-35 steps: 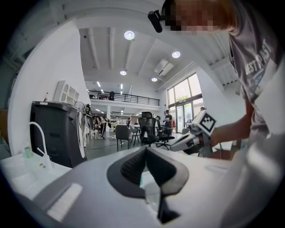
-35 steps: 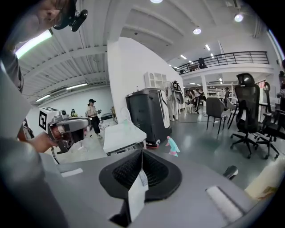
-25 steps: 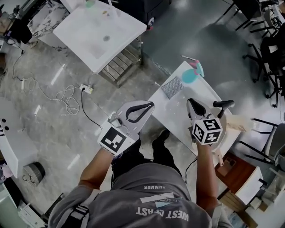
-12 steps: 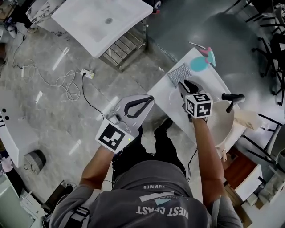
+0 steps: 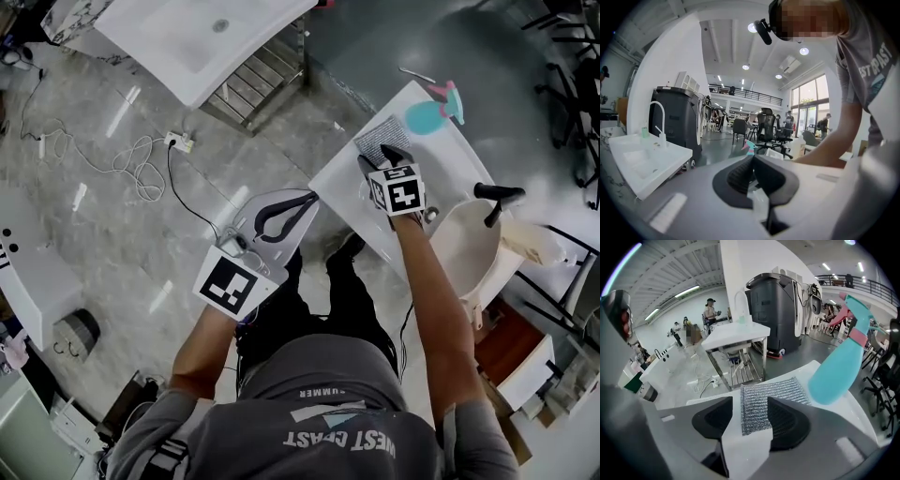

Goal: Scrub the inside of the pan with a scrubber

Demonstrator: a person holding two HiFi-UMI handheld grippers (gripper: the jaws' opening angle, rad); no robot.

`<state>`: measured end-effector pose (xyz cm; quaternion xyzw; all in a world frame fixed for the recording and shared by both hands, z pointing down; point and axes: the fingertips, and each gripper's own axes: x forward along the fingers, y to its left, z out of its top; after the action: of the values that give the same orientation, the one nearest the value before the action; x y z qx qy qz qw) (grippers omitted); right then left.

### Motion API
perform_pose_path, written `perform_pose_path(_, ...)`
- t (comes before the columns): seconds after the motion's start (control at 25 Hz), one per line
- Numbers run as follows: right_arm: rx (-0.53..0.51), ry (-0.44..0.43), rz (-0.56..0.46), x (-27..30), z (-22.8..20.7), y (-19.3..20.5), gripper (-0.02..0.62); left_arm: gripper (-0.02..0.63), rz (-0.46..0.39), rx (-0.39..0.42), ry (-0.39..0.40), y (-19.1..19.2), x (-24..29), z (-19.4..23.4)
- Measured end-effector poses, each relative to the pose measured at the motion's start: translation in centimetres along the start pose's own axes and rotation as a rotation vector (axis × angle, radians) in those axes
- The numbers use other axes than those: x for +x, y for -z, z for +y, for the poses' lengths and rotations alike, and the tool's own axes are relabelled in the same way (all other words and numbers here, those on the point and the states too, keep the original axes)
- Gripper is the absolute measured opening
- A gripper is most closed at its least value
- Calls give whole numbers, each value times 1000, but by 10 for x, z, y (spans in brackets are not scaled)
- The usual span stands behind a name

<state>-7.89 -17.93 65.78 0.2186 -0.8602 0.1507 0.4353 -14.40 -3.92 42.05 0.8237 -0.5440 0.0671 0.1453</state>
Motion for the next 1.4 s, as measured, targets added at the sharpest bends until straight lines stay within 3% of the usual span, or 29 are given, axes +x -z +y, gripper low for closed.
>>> perform_pose_path(0.12,-39,34,39,15,-1,8,238,3,9,-2,1,7,0,1)
perform_pose_path(0.36,-161,93,71,24,-3,8,177,3,16,0,5,10,0,2)
perform_pose_path(0.4,-166,90,76,24,-3,9,135,3,16,0,6,10,0,2)
perform_pose_path(0.56,-125,54,96,21,0,10,29,3,18,6,11,8,1,0)
perform_pose_path(0.68,-76,33,86,16,2,9,6,3,22,13,18,7,2,-1)
perform_pose_path(1.12,86,29,-171,-78,12,-24,8,3,29,45,61,-6,12,-17)
perform_pose_path(1.4,244,109,-323,-163,-22,-1,9,3,40,94,136,-22,40,-40)
